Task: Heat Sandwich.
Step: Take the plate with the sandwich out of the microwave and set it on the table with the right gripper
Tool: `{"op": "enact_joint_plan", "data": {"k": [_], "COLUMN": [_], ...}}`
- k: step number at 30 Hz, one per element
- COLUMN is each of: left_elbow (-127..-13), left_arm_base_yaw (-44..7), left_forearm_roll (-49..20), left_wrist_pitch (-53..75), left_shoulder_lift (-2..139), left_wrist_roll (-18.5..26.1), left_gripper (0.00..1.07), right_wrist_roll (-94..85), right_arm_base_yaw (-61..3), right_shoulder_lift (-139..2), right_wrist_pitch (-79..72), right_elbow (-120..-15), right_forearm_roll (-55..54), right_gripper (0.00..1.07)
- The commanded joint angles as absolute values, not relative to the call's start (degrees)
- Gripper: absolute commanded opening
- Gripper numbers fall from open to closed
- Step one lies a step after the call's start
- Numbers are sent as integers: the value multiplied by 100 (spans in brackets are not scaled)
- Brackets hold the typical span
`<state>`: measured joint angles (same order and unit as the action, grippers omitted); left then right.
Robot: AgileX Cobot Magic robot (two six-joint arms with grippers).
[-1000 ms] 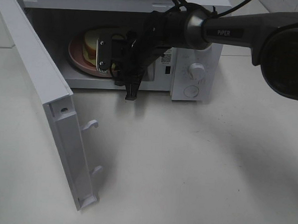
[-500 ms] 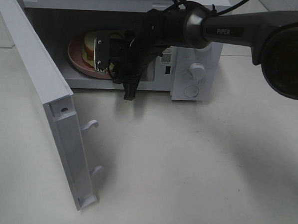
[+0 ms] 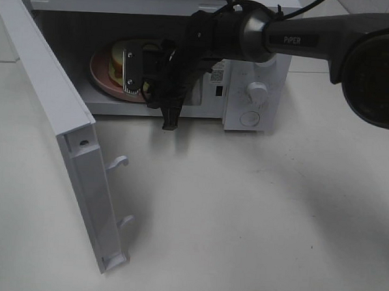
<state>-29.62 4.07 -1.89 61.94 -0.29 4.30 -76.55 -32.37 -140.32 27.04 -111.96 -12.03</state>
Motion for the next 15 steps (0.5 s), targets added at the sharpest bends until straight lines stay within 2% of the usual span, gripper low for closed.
{"op": "enact_joint_plan", "data": {"k": [1,15], "left_elbow": [-2956,-2956], "left_arm_base_yaw": [424,424], "left_forearm_roll": [-212,-212], "left_wrist_pitch": [6119,6119], "left_shoulder_lift": [-69,-69], "left_wrist_roll": [378,378], "left_gripper": [68,68], "right_wrist_roll": [-7575,-7781], "right_arm_base_yaw": [-3203,-3203], "right_shoulder_lift": [-14129,-13923], "right_wrist_pitch": [3002,3655], "right_elbow": [-11155,-11155], "right_forearm_roll": [-1146,-1117], "right_gripper": [0,0]}}
